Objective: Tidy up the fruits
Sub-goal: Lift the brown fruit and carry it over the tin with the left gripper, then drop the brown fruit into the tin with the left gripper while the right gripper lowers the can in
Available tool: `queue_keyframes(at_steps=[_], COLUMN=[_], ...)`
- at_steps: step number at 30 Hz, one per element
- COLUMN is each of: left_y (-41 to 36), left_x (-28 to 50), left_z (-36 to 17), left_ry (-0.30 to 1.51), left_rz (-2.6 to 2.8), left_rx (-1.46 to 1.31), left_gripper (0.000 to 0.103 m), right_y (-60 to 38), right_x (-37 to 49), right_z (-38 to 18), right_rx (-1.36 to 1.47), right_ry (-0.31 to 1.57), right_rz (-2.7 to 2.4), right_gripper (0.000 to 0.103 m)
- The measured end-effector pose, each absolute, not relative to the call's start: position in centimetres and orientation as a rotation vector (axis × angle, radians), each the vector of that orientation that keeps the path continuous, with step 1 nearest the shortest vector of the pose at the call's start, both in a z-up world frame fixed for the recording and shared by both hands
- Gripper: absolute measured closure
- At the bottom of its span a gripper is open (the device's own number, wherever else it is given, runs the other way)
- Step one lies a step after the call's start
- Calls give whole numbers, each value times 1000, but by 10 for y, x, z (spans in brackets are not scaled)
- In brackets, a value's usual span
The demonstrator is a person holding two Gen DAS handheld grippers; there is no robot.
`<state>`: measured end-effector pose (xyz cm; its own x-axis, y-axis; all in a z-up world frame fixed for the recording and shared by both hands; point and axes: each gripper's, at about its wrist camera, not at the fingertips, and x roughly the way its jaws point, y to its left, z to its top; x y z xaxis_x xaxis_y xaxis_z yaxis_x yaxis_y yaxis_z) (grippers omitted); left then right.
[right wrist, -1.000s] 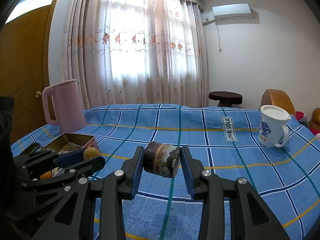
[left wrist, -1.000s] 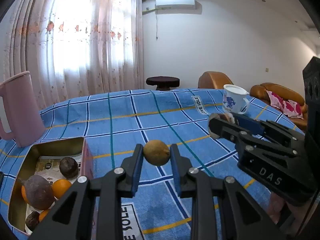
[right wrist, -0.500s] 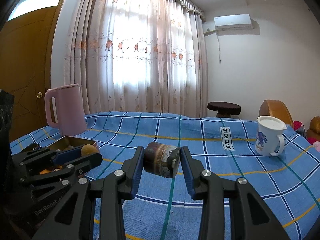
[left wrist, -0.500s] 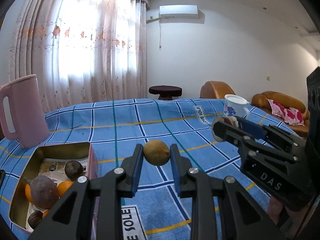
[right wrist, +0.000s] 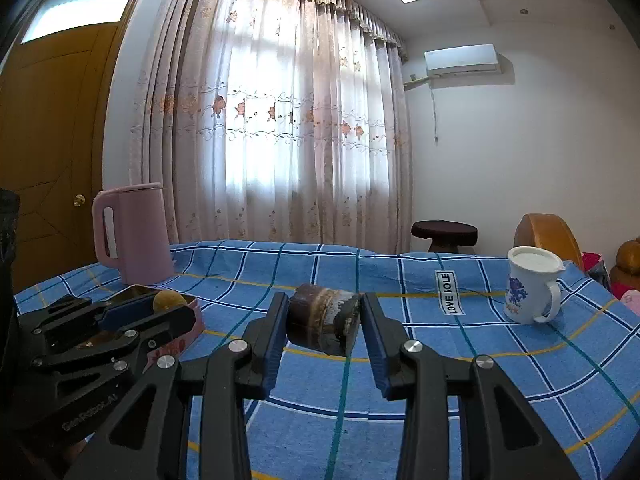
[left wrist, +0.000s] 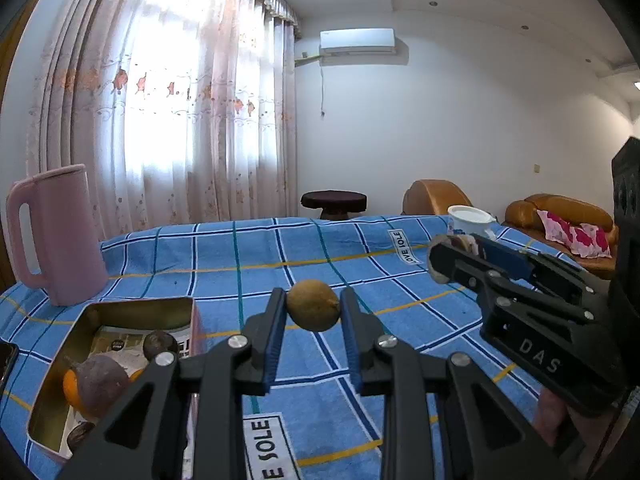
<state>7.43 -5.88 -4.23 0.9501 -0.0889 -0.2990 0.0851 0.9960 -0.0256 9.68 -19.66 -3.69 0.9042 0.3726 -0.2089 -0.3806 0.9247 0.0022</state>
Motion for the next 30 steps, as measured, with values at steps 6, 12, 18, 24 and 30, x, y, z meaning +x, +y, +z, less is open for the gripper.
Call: queue_keyframes(at_steps=[6, 12, 18, 24, 30], left_y=[-42, -21, -6, 15, 53], left_x=[72, 66, 60, 50, 34], left_z=[-42, -40, -39, -35, -32], left_ry=[309, 313, 317, 323, 338], left_rz=[-63, -38, -13, 19, 101], left_rx=[-37, -64, -70, -79, -86], left_gripper=[75, 75, 75, 75, 75], right_y=[-186, -165, -148, -122, -91], right_x=[97, 97, 94, 92, 88], right_z=[-37, -37, -33, -26, -22], right_rx=[-42, -54, -52, -61, -72], right_ry=[216, 233, 240, 244, 261], right_rz=[411, 455, 498, 561, 652], right_gripper=[64, 64, 64, 64, 64])
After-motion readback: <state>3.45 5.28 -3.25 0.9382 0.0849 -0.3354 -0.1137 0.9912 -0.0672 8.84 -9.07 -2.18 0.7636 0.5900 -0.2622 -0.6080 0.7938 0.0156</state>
